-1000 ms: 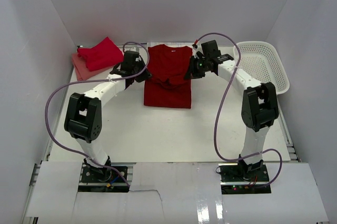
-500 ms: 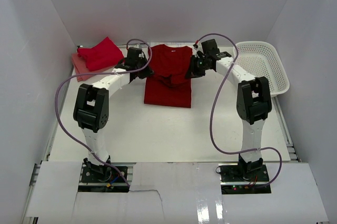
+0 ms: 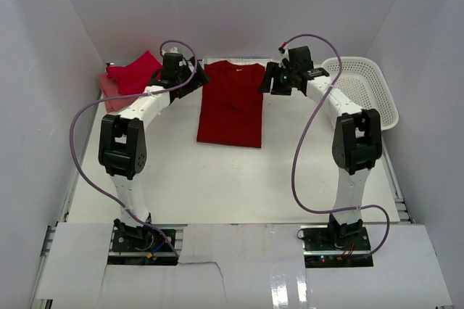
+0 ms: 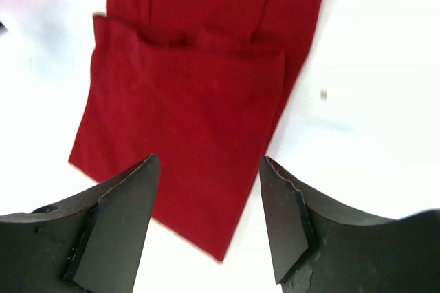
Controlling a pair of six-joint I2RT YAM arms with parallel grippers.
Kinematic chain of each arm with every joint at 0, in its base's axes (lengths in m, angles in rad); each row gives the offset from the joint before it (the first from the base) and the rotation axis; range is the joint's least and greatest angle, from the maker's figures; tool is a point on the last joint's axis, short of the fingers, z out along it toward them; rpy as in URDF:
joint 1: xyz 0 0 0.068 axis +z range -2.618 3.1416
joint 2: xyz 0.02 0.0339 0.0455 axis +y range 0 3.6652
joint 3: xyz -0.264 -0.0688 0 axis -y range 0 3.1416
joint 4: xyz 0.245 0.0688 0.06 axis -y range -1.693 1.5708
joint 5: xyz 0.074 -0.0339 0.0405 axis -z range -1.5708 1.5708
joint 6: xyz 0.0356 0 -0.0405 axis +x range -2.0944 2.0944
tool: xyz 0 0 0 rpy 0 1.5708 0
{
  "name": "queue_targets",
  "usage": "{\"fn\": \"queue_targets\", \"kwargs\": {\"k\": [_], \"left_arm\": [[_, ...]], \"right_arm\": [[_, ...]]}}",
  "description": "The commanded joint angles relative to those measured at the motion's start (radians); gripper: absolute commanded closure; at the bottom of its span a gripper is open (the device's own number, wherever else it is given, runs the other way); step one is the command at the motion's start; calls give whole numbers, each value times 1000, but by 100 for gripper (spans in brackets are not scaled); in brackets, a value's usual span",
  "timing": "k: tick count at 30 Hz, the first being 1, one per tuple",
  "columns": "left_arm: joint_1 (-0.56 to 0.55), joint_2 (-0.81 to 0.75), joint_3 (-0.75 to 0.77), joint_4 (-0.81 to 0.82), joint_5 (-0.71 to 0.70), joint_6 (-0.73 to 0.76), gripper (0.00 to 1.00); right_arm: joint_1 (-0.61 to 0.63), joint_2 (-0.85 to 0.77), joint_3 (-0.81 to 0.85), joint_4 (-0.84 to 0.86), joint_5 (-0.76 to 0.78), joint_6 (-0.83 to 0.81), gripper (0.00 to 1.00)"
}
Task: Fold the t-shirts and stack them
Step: Fold the folded rectangular tshirt in 1/3 of the way, then grab one side of the 2/3 rectangular tshirt with both arms
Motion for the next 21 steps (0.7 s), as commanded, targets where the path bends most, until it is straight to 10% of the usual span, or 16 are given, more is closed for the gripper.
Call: {"fn": "queue_targets", "kwargs": {"k": [1, 21], "left_arm": [[6, -145, 27, 21, -20, 54, 2], [-26, -541, -809, 154, 136, 14, 2]], "right_arm": [[0, -151, -120, 84, -20, -18, 34], [49, -373, -797, 230, -173, 90, 30]]}}
